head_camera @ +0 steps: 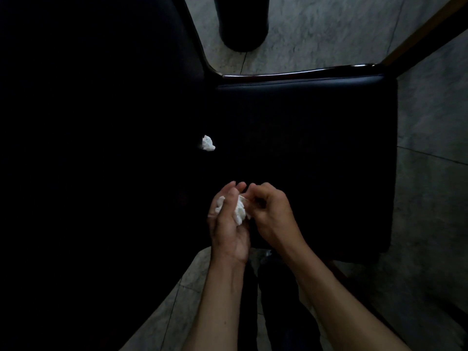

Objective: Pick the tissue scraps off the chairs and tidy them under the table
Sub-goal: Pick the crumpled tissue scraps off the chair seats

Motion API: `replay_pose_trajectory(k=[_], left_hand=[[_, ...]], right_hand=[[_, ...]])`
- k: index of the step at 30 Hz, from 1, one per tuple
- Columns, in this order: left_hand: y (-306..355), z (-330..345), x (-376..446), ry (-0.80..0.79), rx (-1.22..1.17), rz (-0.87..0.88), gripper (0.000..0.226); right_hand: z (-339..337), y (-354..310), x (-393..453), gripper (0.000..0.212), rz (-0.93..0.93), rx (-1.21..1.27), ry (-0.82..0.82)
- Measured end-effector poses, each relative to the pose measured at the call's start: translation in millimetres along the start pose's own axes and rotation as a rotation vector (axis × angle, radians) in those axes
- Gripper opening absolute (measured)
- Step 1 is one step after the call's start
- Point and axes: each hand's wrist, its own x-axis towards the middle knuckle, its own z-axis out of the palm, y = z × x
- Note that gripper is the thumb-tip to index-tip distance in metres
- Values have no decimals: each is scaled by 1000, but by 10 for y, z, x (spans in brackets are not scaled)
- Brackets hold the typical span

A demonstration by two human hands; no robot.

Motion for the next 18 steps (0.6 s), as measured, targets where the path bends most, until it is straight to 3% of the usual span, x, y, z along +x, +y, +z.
replay_pose_trajectory(k=[4,6,9,12,14,18], left_hand=[[23,45,-3,-20,81,-3,29],[54,79,46,17,93,16,18],[77,143,136,88,199,61,5],[108,229,246,170,365,150,12],[144,282,314,198,450,209,12],[125,288,397,302,654,302,12]], right_hand=[[-27,59,72,28,138,7,73],[-46,85,93,38,191,21,101],[-55,81,115,34,225,83,6],[-97,48,129,15,189,214,-138],[-174,38,183,21,147,218,-170],[-258,-59,503,34,16,7,-2]])
